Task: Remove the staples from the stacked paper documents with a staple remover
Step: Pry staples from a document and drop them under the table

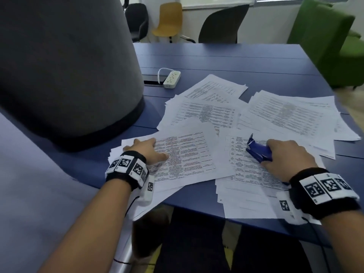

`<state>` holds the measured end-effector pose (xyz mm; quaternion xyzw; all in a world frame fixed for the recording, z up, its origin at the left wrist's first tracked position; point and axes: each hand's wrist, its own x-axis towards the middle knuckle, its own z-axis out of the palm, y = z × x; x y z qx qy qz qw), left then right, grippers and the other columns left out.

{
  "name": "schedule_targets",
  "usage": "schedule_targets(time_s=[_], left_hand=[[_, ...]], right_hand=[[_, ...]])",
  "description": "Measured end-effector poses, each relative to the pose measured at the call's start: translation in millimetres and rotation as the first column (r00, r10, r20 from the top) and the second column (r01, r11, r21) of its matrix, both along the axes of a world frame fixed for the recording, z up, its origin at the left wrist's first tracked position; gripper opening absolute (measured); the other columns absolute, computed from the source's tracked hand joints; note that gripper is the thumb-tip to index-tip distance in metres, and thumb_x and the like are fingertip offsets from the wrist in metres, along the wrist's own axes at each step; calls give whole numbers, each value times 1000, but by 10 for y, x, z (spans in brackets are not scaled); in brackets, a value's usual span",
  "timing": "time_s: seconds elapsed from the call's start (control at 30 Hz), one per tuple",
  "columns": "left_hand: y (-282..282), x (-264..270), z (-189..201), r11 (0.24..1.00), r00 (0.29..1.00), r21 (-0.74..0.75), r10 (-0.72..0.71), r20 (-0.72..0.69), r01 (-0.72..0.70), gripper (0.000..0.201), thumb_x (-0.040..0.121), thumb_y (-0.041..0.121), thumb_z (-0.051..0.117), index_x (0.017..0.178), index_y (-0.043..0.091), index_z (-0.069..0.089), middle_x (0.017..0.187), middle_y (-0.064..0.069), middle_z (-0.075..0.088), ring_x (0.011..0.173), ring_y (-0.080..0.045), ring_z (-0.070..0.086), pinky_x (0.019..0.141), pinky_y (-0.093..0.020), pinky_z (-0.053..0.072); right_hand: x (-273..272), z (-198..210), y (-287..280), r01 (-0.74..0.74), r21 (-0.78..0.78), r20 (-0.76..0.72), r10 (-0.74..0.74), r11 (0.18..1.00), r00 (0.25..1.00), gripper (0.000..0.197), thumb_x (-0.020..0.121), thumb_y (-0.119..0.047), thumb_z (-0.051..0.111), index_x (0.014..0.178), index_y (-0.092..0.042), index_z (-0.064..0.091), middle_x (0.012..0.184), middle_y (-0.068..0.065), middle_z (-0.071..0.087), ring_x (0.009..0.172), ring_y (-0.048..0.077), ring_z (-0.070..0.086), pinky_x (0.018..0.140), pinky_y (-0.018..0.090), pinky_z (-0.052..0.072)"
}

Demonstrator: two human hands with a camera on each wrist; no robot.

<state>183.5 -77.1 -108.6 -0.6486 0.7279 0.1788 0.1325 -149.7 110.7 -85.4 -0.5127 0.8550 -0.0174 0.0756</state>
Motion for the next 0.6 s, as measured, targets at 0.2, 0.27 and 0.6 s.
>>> schedule_targets(time_s=[0.2, 0.27, 0.6], left_hand=[[90, -127, 83, 997, 996, -41, -69, -63, 67, 85, 65, 80, 64, 139, 43, 45, 153, -13, 41, 138, -40, 42, 112, -50, 39], [126, -43, 90, 994, 989, -109, -20, -145, 4, 82, 78, 70, 66, 150, 40, 39, 157, -15, 36, 142, -40, 37, 116, -49, 36], [672, 939, -94, 942, 933, -53, 319, -166, -331, 81, 80, 71, 51, 150, 38, 27, 144, -14, 54, 128, -39, 53, 103, -44, 49]], right_hand=[[252, 28, -69, -108, -178, 85, 125, 978, 989, 20, 82, -29, 67, 85, -20, 49, 78, -1, 52, 72, 22, 51, 63, 37, 49], [288, 17, -59, -115, -206, 104, 139, 972, 985, 21, 81, -27, 68, 83, -20, 48, 76, -1, 52, 71, 22, 49, 60, 34, 42], [221, -69, 29, -43, -68, 99, 50, 997, 994, 20, 79, -26, 68, 82, -21, 49, 84, 6, 58, 72, 23, 53, 60, 31, 40]])
